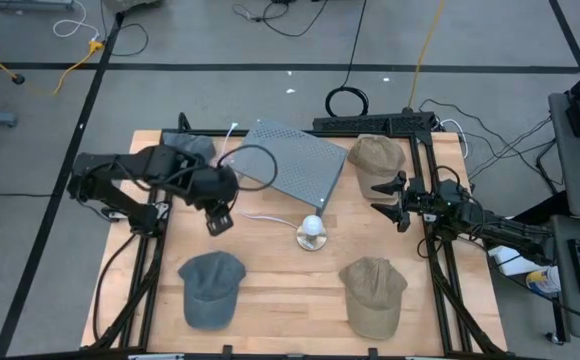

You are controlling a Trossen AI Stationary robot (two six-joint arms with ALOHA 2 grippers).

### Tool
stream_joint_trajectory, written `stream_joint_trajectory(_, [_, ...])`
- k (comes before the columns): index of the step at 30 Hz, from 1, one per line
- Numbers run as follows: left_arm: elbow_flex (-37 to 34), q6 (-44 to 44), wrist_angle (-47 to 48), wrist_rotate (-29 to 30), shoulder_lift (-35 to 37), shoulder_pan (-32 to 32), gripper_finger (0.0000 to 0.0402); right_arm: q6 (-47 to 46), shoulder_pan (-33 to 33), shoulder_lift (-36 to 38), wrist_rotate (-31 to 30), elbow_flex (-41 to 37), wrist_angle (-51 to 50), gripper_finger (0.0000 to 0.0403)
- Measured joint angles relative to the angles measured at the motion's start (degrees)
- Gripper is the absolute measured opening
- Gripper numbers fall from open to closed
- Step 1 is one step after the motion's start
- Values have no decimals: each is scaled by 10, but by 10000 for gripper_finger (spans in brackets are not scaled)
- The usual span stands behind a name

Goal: Pick & Place hat
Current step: Put the top gray cap on the shelf

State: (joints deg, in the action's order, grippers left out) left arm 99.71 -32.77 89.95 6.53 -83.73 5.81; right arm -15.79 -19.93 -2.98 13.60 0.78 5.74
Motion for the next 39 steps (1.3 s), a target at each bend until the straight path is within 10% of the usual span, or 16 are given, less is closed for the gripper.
stream_joint_trajectory(17, [-91, 135, 1, 41, 0, -219, 182, 0, 0, 0, 0, 0, 0, 279])
stream_joint_trajectory(39, [-138, 90, 1, 103, 0, -527, 182, 0, 0, 0, 0, 0, 0, 279])
